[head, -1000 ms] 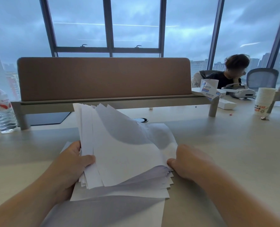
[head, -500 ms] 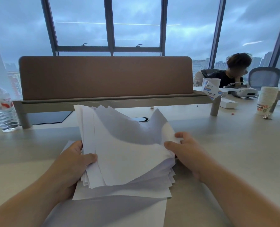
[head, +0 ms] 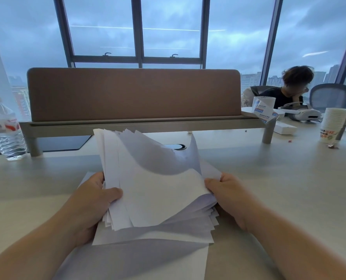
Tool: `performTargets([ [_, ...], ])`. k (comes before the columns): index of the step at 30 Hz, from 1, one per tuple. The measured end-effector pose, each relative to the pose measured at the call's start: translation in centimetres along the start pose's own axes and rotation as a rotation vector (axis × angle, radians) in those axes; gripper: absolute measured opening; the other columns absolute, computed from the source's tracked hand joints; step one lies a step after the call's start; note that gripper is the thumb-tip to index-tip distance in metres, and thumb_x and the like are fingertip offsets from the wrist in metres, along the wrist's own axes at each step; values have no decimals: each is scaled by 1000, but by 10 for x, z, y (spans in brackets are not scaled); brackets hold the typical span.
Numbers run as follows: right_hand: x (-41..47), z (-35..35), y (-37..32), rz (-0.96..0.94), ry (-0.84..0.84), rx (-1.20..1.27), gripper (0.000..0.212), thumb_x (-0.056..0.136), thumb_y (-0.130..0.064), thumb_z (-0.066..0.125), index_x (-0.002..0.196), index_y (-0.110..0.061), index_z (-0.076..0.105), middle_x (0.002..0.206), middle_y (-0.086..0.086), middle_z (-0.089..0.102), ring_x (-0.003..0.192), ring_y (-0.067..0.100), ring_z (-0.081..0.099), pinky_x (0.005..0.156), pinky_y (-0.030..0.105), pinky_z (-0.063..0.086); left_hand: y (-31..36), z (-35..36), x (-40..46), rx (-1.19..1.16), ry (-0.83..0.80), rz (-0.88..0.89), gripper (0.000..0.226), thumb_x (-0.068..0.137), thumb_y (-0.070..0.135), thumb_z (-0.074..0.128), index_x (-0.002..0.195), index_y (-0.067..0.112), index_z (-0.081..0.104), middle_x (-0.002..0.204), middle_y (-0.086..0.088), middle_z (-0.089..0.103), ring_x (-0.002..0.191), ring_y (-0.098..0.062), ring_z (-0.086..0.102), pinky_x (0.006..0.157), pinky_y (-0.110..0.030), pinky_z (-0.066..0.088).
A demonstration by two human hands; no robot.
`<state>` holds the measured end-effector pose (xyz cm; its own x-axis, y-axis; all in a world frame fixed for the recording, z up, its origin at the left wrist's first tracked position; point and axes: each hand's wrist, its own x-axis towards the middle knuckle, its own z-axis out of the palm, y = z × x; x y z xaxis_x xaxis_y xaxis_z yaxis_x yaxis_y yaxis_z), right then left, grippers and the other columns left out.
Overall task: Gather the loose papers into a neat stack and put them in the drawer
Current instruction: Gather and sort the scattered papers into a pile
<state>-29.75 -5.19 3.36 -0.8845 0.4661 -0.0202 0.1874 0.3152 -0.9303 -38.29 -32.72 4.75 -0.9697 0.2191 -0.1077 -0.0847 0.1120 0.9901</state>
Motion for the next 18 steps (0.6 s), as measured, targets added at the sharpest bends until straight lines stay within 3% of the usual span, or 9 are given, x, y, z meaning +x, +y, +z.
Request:
performTargets([
  [3,4,-3,2,-1,74,-5,41,94,-39,48,90,-3,68,89,19,75,79,26,64,70,36,43,0,-1,1,-2,1,1,31,99,-8,54,117,14,64,91,-9,83,76,-32,80,56,-35,62],
  [6,6,-10,0,17,160,21,35,105,-36,47,99,-9,69,97,16,71,87,27,63,75,36,46,1,0,2,-13,4,2,30,99,-9,54,116,14,64,88,-8,83,72,-30,80,50,-33,61],
  [10,5,-17,-6,20,229,98,36,98,-47,49,102,-17,68,102,8,74,95,33,70,90,52,59,0,0,1,-25,7,0,28,99,-9,55,113,13,63,83,-7,82,67,-29,79,48,-32,60],
  [15,2,-25,-15,-104,368,68,35,107,-37,48,99,-9,67,98,11,71,90,30,66,82,46,55,-2,0,2,-26,3,-2,29,98,-9,55,114,14,64,89,-11,82,73,-34,80,59,-38,62],
  [18,-6,-27,-23,-200,441,49,33,108,-33,48,91,-10,64,94,8,70,79,22,61,68,32,48,-2,1,2,-13,0,1,29,98,-9,55,114,14,64,89,-12,82,73,-34,80,58,-37,61],
])
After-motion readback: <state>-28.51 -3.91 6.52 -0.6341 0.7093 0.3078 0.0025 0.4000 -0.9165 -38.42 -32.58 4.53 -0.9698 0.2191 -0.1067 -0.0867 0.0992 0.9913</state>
